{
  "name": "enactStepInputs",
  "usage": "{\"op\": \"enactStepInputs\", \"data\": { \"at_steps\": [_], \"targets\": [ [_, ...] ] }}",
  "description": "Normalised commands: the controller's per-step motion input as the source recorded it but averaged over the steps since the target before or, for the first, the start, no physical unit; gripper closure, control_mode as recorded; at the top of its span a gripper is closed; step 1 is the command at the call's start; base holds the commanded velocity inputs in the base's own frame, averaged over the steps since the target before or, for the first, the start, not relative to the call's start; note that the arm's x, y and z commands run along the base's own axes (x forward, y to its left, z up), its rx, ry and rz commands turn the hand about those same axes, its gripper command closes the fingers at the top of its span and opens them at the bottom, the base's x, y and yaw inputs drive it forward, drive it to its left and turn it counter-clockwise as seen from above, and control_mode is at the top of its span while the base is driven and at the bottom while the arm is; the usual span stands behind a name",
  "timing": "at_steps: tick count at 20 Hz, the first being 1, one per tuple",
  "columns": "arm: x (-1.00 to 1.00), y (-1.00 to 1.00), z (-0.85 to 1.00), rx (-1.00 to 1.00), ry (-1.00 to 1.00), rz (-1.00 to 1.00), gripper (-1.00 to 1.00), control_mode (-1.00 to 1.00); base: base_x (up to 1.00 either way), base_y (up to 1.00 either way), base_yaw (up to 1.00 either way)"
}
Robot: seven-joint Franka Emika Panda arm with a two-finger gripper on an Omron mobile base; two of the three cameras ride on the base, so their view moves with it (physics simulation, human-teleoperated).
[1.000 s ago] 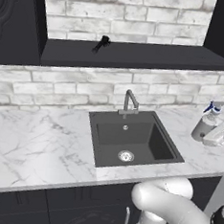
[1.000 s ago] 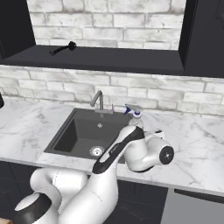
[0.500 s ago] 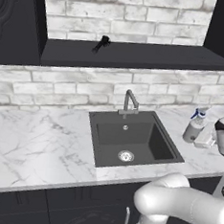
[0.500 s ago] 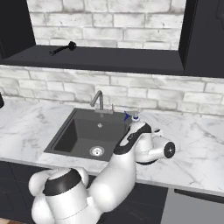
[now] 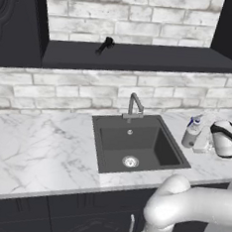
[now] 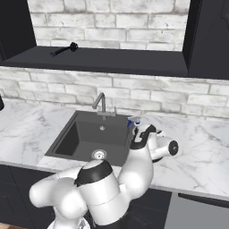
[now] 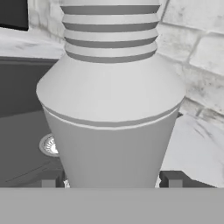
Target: Locate and retrieve the dish brush and spray from the cabinet. Place them next to the sink.
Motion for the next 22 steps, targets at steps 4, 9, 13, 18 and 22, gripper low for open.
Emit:
{"op": "enactStepInputs", "data": {
  "at_steps": [4,9,13,18,22],
  "targets": [
    [0.66,-0.08,-0.40,-0.02,0.00,0.09,1.00,-1.00,0.00,0.00,0.00],
    [0.65,-0.12,-0.37,-0.01,0.00,0.08,1.00,-1.00,0.00,0.00,0.00],
    [0.44,-0.19,-0.43,-0.01,-0.04,0.09,1.00,-1.00,0.00,0.00,0.00],
    [0.21,-0.22,-0.59,-0.03,-0.10,0.11,1.00,-1.00,0.00,0.00,0.00],
    [0.02,-0.12,-0.60,-0.06,-0.11,0.12,1.00,-1.00,0.00,0.00,0.00]
  ]
}}
